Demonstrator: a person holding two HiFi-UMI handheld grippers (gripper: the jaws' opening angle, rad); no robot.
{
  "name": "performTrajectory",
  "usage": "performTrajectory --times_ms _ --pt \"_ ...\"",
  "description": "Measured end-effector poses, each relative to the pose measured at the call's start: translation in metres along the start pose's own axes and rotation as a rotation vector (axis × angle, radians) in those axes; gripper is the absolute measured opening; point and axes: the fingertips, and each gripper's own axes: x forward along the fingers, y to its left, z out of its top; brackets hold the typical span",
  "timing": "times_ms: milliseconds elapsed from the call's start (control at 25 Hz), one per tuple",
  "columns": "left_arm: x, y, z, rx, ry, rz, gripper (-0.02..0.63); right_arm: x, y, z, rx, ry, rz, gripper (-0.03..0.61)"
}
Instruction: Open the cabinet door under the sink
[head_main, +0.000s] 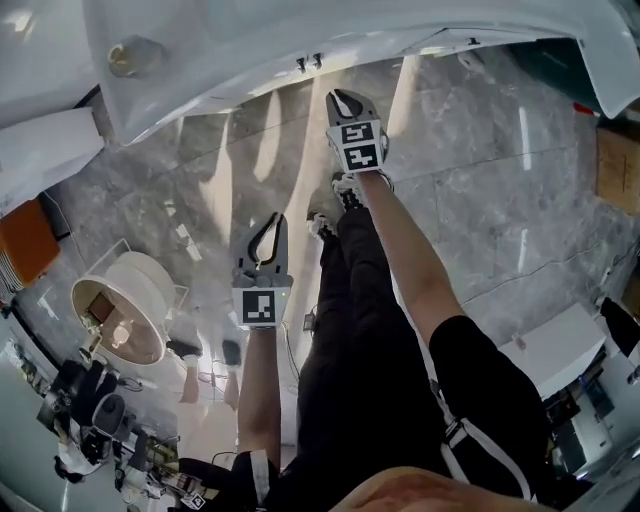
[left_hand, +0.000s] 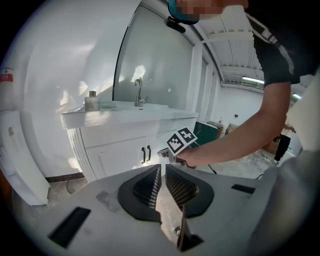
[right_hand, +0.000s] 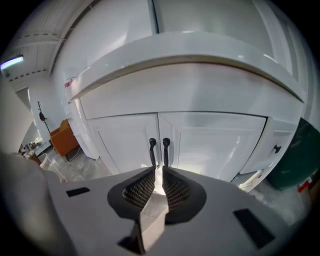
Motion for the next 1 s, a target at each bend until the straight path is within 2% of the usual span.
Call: performTrajectory --times_ms 120,200,440,680,1000 --pt "0.001 0.000 -0.008 -0.047 0.020 -0.008 0.035 0.026 -0.008 0.001 0.029 0.008 -0.026 0.106" --pt "0.004 0.003 -0.010 -0.046 0.032 -0.017 0.035 0.044 -0.009 0.008 0.037 0.007 -0.027 0.112" --pt "0.023 0.012 0.000 -0.067 0.011 -0.029 0.035 0.077 -0.014 0.021 -0.005 0.026 -0.037 0.121" --pt "0.040 0.022 0.020 -0.114 -0.032 -0.019 0.036 0.084 -0.016 0.033 0.017 -0.004 -0.030 0.106" --pt "0.042 0.017 0.019 -0.104 -0.022 -0.032 0.036 0.082 -0.018 0.032 0.033 -0.024 -0.035 0.098"
